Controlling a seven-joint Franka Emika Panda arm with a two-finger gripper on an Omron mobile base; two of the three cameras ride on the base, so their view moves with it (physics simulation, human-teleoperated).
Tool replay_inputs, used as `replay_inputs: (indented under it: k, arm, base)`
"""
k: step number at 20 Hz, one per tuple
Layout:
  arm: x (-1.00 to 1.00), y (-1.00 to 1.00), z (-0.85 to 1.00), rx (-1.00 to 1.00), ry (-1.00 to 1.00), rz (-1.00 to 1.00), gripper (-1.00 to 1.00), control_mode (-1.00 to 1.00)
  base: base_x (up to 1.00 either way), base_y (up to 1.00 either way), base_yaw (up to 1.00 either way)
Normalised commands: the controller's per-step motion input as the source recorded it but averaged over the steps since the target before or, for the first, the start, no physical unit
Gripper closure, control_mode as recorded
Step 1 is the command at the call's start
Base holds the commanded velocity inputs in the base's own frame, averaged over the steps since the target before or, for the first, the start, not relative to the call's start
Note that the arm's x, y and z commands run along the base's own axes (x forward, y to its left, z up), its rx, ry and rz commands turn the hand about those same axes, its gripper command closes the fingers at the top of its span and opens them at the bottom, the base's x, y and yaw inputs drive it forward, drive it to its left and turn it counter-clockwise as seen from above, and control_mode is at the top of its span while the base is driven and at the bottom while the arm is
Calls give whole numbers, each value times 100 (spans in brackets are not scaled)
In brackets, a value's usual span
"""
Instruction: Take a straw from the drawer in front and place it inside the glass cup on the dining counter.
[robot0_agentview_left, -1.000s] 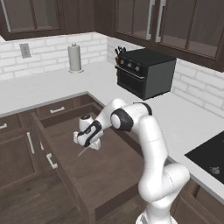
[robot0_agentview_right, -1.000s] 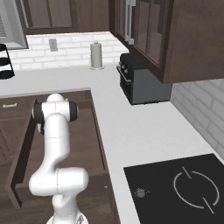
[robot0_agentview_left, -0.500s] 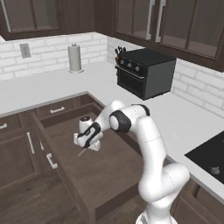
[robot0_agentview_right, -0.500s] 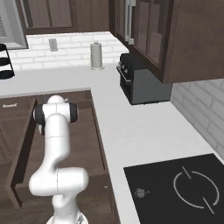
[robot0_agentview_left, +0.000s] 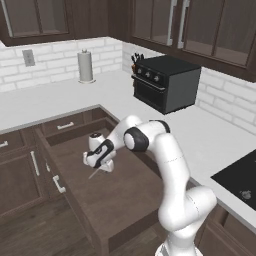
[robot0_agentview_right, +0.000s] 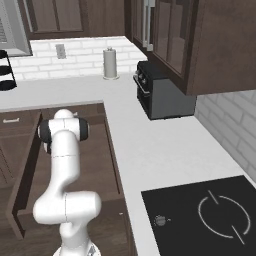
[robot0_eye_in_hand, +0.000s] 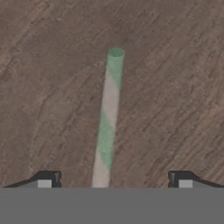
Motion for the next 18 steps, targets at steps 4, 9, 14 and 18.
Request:
replay_inputs:
  k: [4,9,14,18]
  arm:
    - [19,4,-28,0,3,0,-100,-100]
    - [0,0,-34,0,0,0,100,-100]
    - [-24,-16,-54,0,-4,0,100,-100]
    - [-48,-31,-56,0,-13,0,100,-100]
  base:
    - [0,0,0]
    - [0,0,0]
    - [0,0,0]
    - [0,0,0]
